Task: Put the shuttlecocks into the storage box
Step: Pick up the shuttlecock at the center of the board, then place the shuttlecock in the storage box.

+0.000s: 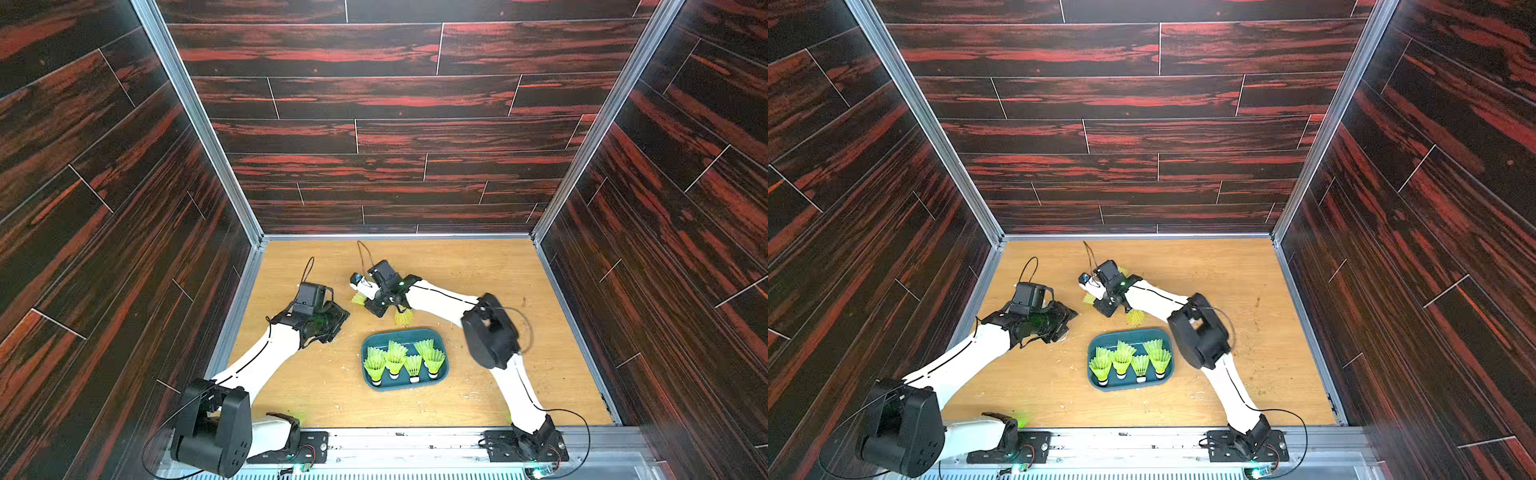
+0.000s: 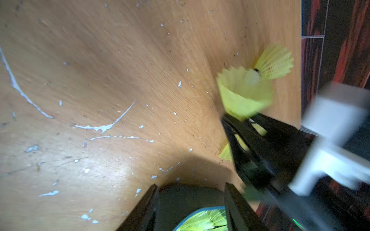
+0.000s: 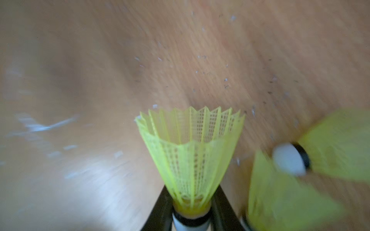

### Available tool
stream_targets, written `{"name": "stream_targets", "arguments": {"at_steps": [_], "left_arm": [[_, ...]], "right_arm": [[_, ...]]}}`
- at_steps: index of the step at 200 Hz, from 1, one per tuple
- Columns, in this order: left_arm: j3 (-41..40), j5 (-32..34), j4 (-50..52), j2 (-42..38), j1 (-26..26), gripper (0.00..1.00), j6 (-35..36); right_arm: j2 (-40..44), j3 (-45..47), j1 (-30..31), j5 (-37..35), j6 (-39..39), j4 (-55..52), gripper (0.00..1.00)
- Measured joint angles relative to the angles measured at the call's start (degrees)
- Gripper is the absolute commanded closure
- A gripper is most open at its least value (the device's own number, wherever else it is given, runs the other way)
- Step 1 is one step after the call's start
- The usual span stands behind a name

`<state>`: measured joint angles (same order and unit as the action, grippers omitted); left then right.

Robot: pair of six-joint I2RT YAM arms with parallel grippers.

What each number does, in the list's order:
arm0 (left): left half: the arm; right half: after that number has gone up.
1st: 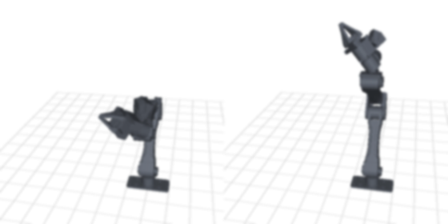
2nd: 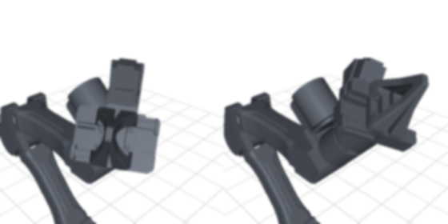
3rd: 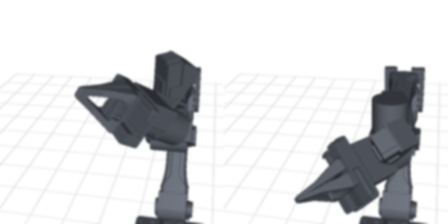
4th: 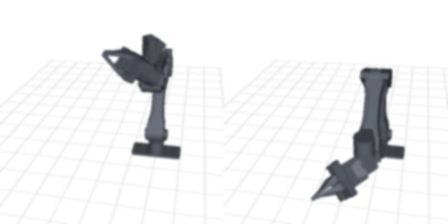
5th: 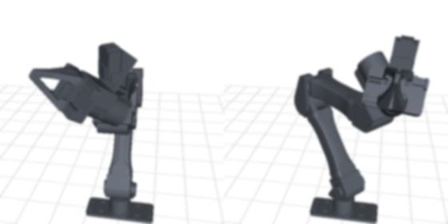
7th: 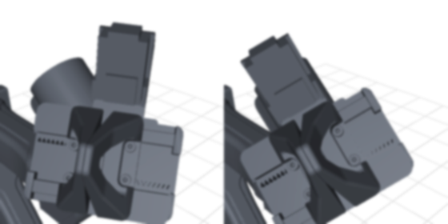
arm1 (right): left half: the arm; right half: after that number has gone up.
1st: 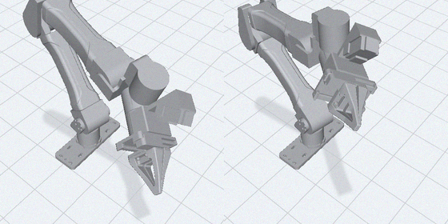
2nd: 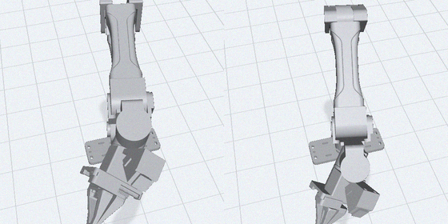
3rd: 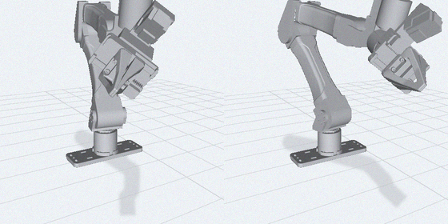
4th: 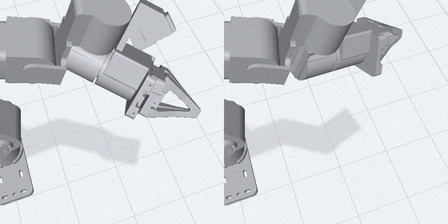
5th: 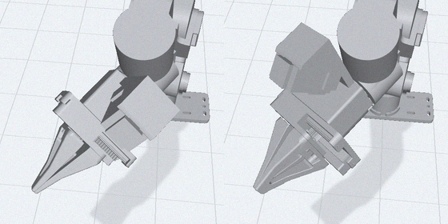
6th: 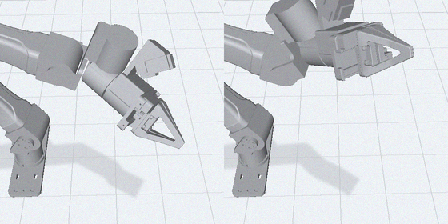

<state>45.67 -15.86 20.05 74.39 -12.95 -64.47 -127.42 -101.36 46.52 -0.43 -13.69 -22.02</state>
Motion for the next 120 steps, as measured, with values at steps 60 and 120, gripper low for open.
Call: {"name": "stream_targets", "arguments": {"at_steps": [60,120], "left_arm": [[2.12,-0.09,6.1,-3.39,-0.04,0.45,8.94],[2.75,-0.09,10.01,-6.78,-5.95,0.45,17.16]], "right_arm": [[21.9,15.45,0.0,3.58,11.89,3.72,0.82],[39.98,32.87,2.03,4.74,25.09,4.85,0.82]]}}
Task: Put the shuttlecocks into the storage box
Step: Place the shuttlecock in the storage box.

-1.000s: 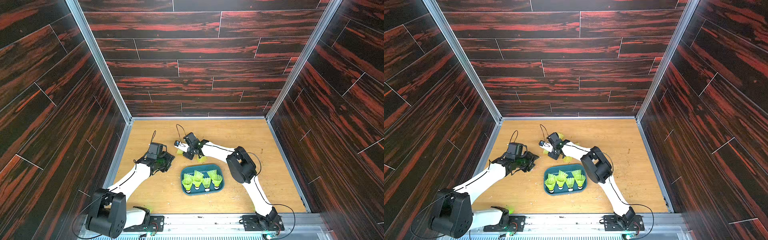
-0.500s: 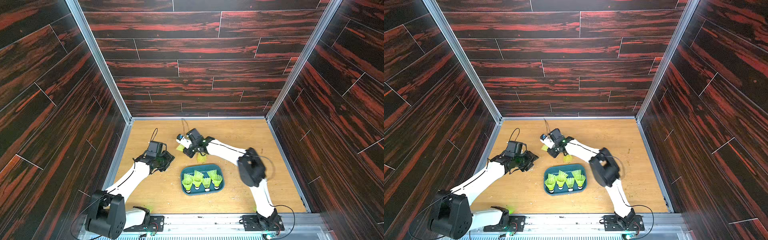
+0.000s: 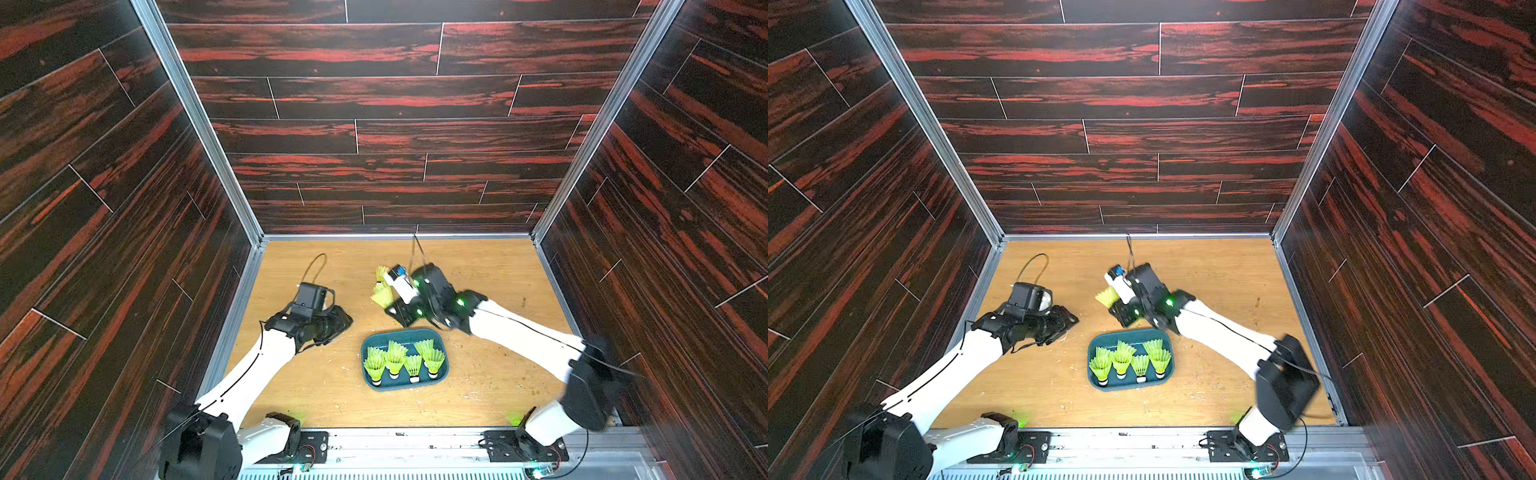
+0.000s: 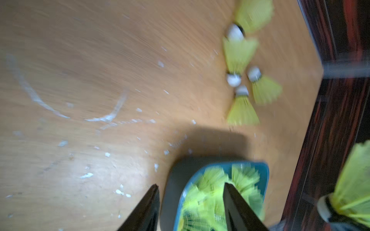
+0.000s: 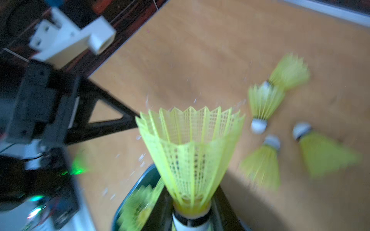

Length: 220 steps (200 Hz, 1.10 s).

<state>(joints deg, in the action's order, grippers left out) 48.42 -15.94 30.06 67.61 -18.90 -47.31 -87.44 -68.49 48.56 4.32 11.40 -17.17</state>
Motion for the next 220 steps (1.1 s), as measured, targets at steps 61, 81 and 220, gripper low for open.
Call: {"name": "stream_targets", "arguments": {"at_steps": [61,81,220], "left_arm": [[0.02,-0.07,2.93,-4.42,-7.85,0.47,5.29],[-0.02,0.07,3.76,-5.95,-9.22,0.48,6.08],[-3.78,-1.36,7.45,-12.96,-18.21,0.49,8.46]], "right_arm": [[15.04,12.9,5.31,-0.74,12.98,-1.6,0.82],[15.93,15.93,6.93,-1.11,16.39,-1.68,0.81],[5.31,14.56,8.98,-4.37,26.12,0.9,0.81]]}}
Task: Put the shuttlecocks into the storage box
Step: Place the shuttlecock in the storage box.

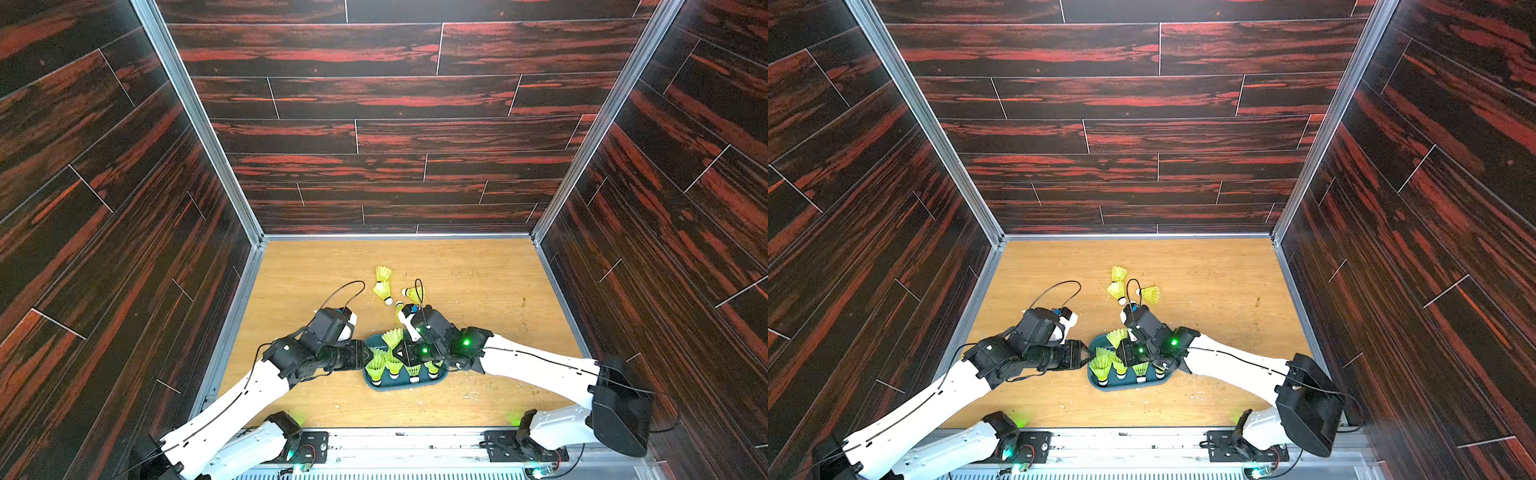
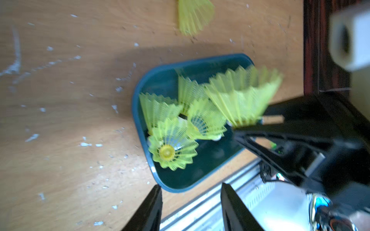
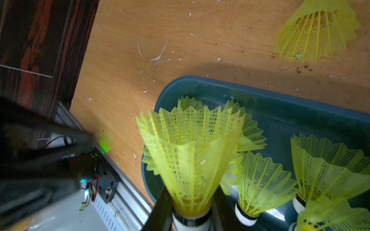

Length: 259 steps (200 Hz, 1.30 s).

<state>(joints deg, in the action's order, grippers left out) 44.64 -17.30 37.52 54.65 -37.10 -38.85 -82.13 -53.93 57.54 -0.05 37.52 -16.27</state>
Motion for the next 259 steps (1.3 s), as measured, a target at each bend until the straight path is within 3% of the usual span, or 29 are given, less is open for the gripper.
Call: {"name": "stream_targets", "arguments": {"at_steps": [105,182,259], "left_arm": [[-0.74,-0.72,-3.04,-0.39,-2.73,0.49,-0.2],[-2.01,-0.72,-4.63,-0.39,-2.73,0.48,-1.25],[-2.67,-0.7,-6.73,-0.39,-2.73,0.48,-2.78]], "right_arm": [[-5.4,-2.69,0.0,0.04,0.61,-0.33,0.75],[-6.16,-3.04,0.33,0.57,0.81,-2.62,0.52],[-4.68,-7.02,0.33,-0.98,0.7,-8.37,0.51]]}}
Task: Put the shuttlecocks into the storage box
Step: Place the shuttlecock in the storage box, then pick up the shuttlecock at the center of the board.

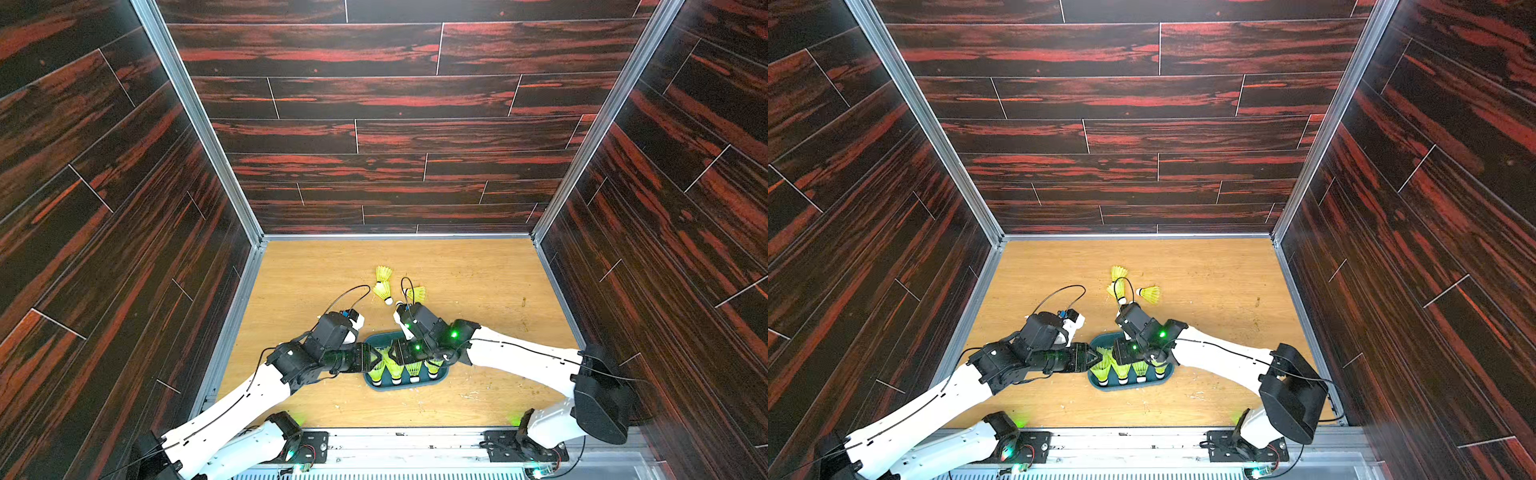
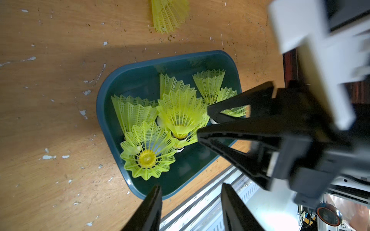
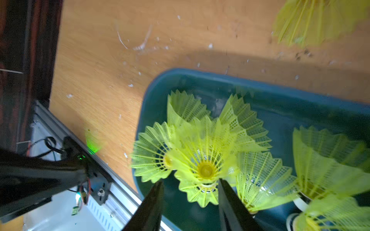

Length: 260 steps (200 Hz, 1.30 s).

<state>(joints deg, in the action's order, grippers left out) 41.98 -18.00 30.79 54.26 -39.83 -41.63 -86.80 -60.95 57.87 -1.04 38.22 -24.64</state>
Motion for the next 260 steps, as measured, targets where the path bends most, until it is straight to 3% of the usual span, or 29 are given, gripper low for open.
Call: {"name": "stream_targets", "arguments": {"at_steps": [84,150,213,260], "left_arm": [[-0.61,0.55,-0.5,-0.48,0.0,0.46,-1.55],[-0.55,2.86,-3.67,-1.14,0.44,0.38,-5.46],[4.35,-0.59,-7.34,7.65,12.87,0.39,-9.42],[6.16,-2.89,-9.88,14.05,16.46,0.4,-9.66]], "right_arm": [[1.75,-3.74,0.0,-4.98,-0.33,-6.21,0.48],[1.16,-12.5,-2.82,-14.8,-2.89,-14.82,0.41],[-5.99,-19.67,-11.78,-15.91,-14.78,-15.74,0.42],[-14.36,-25.51,-14.78,-12.7,-17.94,-16.17,0.45]]}}
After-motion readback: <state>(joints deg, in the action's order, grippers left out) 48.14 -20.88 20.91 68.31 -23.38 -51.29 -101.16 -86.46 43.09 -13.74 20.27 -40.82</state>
